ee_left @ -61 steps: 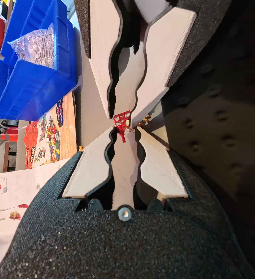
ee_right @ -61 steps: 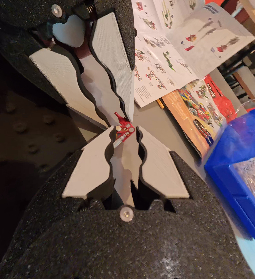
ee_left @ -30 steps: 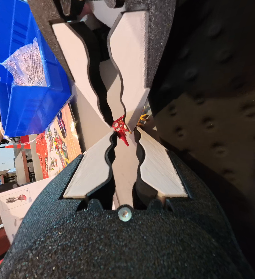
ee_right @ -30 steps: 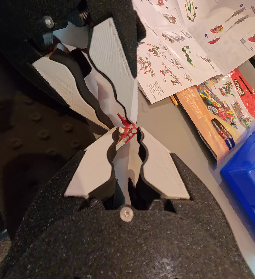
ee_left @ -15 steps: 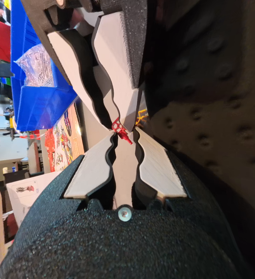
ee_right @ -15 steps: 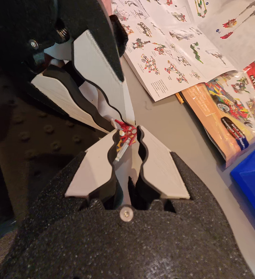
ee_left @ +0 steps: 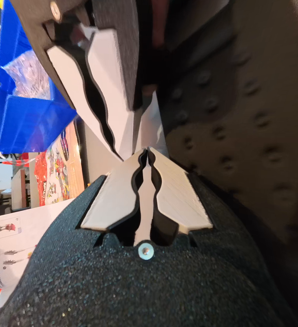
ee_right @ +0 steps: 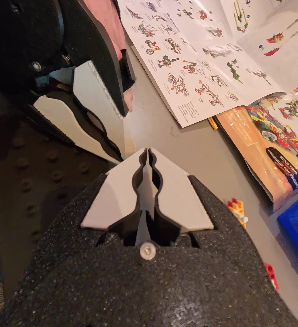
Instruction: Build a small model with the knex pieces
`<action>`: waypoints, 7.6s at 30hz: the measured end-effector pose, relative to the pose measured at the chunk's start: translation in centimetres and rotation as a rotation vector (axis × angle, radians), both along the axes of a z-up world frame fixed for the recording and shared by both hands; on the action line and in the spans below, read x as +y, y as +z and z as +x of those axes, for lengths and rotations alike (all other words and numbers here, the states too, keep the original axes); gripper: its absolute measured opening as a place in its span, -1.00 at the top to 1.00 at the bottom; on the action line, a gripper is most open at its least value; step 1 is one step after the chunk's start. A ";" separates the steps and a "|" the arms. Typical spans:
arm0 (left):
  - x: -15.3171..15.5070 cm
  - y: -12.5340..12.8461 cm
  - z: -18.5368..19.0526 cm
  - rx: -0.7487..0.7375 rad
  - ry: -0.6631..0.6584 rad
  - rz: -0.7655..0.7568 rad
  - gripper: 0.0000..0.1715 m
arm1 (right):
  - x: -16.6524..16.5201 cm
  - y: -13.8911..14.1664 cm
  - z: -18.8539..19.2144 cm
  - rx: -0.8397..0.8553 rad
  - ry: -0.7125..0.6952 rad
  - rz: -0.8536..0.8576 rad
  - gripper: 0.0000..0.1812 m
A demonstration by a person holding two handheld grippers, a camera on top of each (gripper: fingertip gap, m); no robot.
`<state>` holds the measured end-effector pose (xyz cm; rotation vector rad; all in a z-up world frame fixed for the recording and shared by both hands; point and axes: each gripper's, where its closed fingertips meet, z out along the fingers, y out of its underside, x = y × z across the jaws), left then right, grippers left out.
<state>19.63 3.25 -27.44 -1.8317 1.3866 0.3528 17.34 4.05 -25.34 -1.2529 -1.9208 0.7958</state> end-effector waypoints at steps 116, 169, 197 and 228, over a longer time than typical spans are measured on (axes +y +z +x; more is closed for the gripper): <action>-3.1 1.2 -10.7 -0.332 0.109 -0.098 0.61 | 4.5 -2.5 0.0 -0.310 -0.252 0.025 0.85; -1.2 10.1 -12.5 -0.108 0.219 0.499 0.97 | -1.2 9.9 -9.7 -0.402 0.028 0.098 0.95; -2.5 10.6 -13.0 -0.746 0.101 0.069 0.54 | -1.2 7.5 -11.1 -0.299 0.051 0.034 0.94; -5.2 0.6 -12.4 -0.388 0.053 -0.328 0.54 | -1.7 0.9 -6.9 -0.419 0.089 0.091 0.67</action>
